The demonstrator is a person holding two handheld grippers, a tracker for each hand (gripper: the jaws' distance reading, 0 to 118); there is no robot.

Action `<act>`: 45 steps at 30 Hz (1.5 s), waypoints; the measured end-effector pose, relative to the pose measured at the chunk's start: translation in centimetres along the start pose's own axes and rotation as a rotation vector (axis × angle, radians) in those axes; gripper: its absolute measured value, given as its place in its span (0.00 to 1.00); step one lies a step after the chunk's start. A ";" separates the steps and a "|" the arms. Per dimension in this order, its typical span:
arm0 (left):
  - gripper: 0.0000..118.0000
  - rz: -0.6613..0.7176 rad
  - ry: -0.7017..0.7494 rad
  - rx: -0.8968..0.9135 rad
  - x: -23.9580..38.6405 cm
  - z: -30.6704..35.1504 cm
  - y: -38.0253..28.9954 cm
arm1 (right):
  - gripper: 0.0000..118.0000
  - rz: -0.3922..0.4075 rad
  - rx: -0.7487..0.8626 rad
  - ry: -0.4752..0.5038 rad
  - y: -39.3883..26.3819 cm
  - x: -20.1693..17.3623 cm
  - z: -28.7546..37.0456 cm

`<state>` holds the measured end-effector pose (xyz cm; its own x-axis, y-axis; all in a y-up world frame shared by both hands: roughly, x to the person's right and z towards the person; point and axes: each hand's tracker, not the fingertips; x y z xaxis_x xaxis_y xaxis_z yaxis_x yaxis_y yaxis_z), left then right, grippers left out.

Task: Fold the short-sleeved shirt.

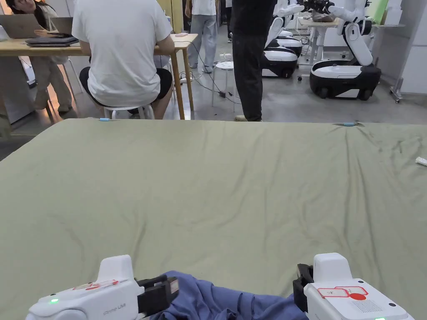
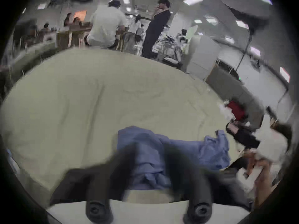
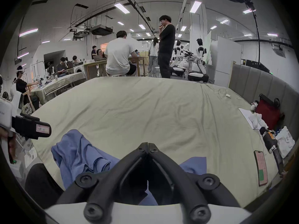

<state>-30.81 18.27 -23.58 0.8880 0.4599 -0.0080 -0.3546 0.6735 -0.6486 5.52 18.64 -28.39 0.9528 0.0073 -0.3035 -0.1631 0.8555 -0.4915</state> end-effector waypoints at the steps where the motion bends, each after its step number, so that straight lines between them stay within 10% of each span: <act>1: 1.00 0.060 -0.004 -0.005 -0.8 -0.4 -0.3 | 0.00 0.000 -0.002 0.000 0.0 0.0 0.0; 6: 0.98 0.396 -0.036 -0.033 -6.4 -3.4 -1.7 | 0.00 0.004 -0.010 -0.009 -0.3 0.1 -0.5; 13: 0.70 0.868 -0.373 -0.041 -7.7 -7.4 -6.0 | 0.00 -0.003 -0.010 -0.027 0.2 0.6 -0.2; 14: 0.52 0.884 -0.364 -0.072 -6.6 -7.2 -5.9 | 0.00 -0.001 -0.013 -0.032 0.2 0.5 -0.2; 16: 0.21 0.784 -0.217 -0.098 -5.4 -7.1 -6.4 | 0.00 0.007 -0.014 -0.037 0.3 0.5 0.1; 29: 0.17 0.226 0.161 0.105 -8.6 0.6 2.4 | 0.00 0.023 -0.025 -0.045 0.7 -0.7 -0.2; 45: 0.17 -0.294 -0.038 -0.004 15.5 -8.0 -3.4 | 0.00 -0.042 -0.018 -0.122 -0.9 5.4 2.6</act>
<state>-13.51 18.51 -27.59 0.9406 0.2673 0.2093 -0.0829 0.7787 -0.6219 11.47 19.26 -27.43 0.9828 0.0360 -0.1812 -0.1262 0.8471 -0.5162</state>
